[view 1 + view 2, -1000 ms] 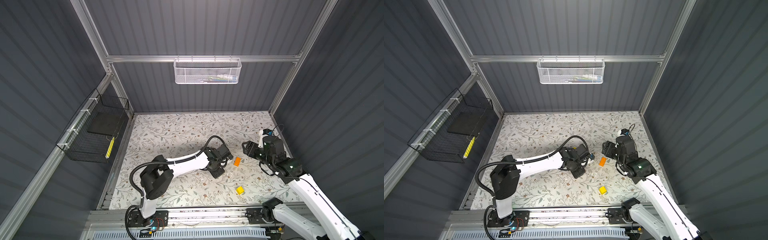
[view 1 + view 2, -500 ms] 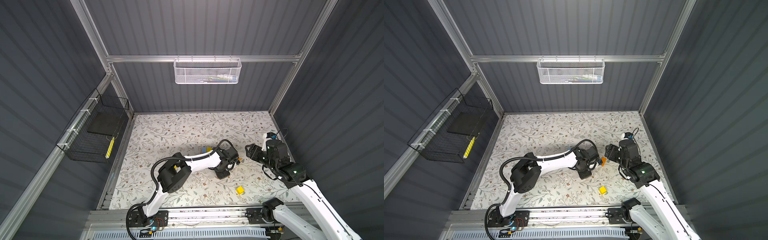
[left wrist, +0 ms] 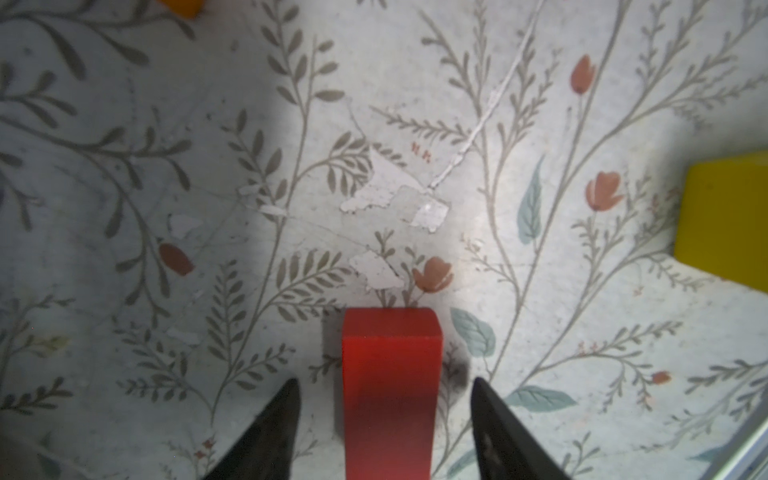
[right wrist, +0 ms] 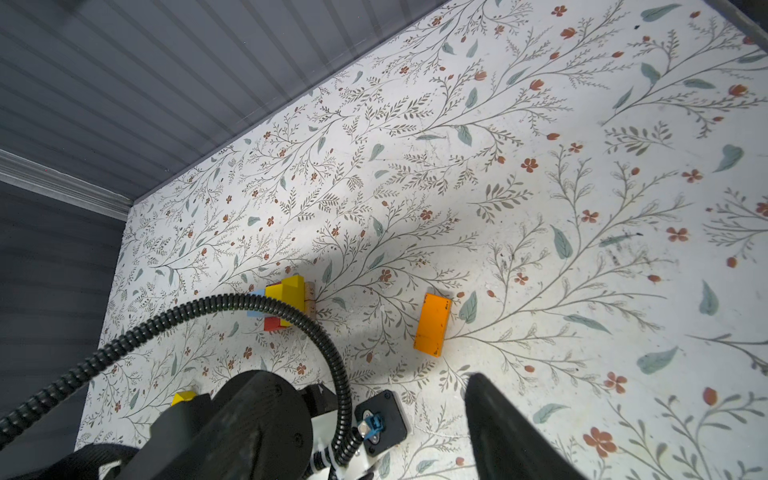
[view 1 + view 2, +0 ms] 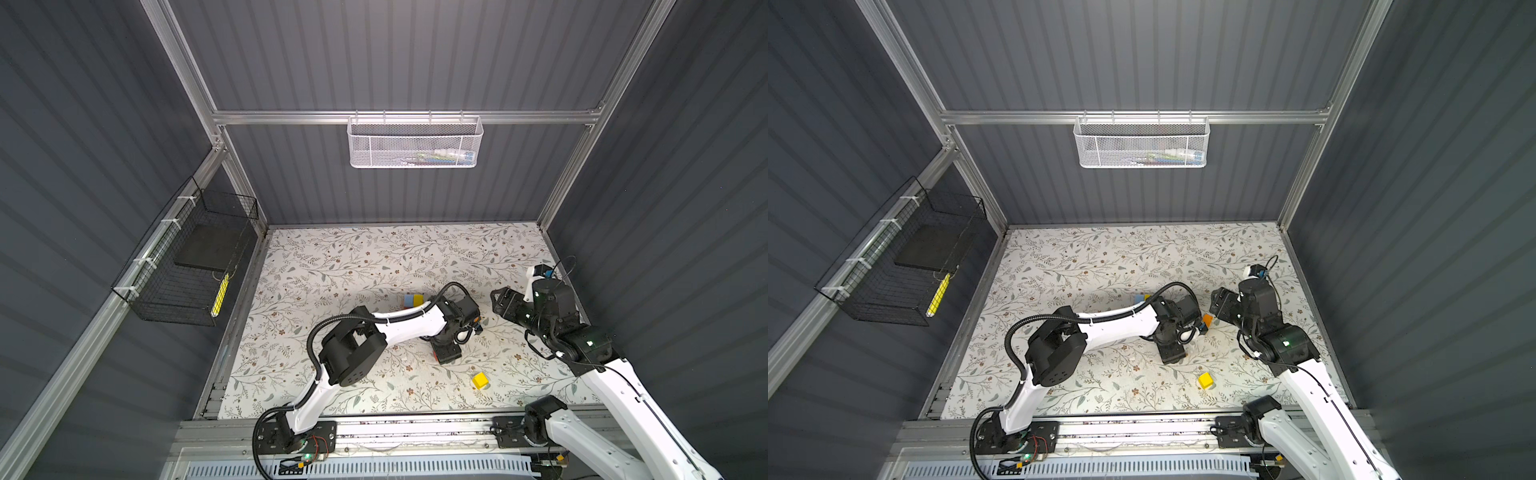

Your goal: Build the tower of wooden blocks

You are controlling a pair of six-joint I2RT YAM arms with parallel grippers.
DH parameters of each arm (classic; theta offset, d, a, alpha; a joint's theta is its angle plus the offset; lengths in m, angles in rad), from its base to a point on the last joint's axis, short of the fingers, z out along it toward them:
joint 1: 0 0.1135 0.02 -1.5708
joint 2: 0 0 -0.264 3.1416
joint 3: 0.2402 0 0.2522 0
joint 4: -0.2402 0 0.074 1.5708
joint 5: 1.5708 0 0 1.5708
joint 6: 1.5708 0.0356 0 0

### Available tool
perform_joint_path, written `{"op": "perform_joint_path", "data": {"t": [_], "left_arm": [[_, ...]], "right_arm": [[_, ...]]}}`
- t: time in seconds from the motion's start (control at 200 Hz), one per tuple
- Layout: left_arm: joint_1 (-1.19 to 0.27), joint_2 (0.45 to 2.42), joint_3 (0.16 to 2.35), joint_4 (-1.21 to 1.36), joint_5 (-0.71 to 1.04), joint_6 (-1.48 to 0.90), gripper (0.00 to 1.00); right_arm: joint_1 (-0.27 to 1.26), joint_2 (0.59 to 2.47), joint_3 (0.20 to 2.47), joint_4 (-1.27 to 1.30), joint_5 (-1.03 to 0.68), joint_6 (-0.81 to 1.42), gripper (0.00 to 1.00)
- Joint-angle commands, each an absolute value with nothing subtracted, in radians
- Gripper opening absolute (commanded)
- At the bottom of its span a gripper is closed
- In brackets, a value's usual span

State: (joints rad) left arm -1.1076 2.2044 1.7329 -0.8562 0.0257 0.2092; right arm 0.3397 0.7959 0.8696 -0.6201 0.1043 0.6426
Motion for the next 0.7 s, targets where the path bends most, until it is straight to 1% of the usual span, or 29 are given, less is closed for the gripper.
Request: {"op": "perform_joint_path", "data": {"t": [0.0, 0.05, 0.115, 0.16, 0.285, 0.44, 0.695], "left_arm": [[-1.118, 2.193, 1.765, -0.879, 0.020, 0.211, 0.75], [-1.118, 2.174, 1.767, -0.876, 0.018, 0.206, 0.78], [-1.118, 2.143, 1.769, -0.872, 0.020, 0.204, 0.79], [-1.118, 2.119, 1.771, -0.870, 0.024, 0.204, 0.80], [-1.118, 2.048, 1.780, -0.882, 0.041, 0.206, 0.80], [-1.118, 1.939, 1.748, -0.892, 0.027, 0.214, 0.80], [-1.115, 1.716, 1.612, -0.846, -0.079, 0.189, 0.80]], "right_arm": [[0.335, 0.797, 0.859, -0.629, 0.105, 0.629, 0.75], [0.334, 0.797, 0.863, -0.628, 0.104, 0.628, 0.77], [0.334, 0.800, 0.868, -0.629, 0.106, 0.623, 0.80], [0.334, 0.805, 0.873, -0.629, 0.105, 0.619, 0.84], [0.334, 0.820, 0.888, -0.632, 0.093, 0.613, 0.99], [0.334, 0.836, 0.904, -0.636, 0.089, 0.611, 0.99], [0.334, 0.841, 0.925, -0.625, 0.051, 0.576, 0.99]]}}
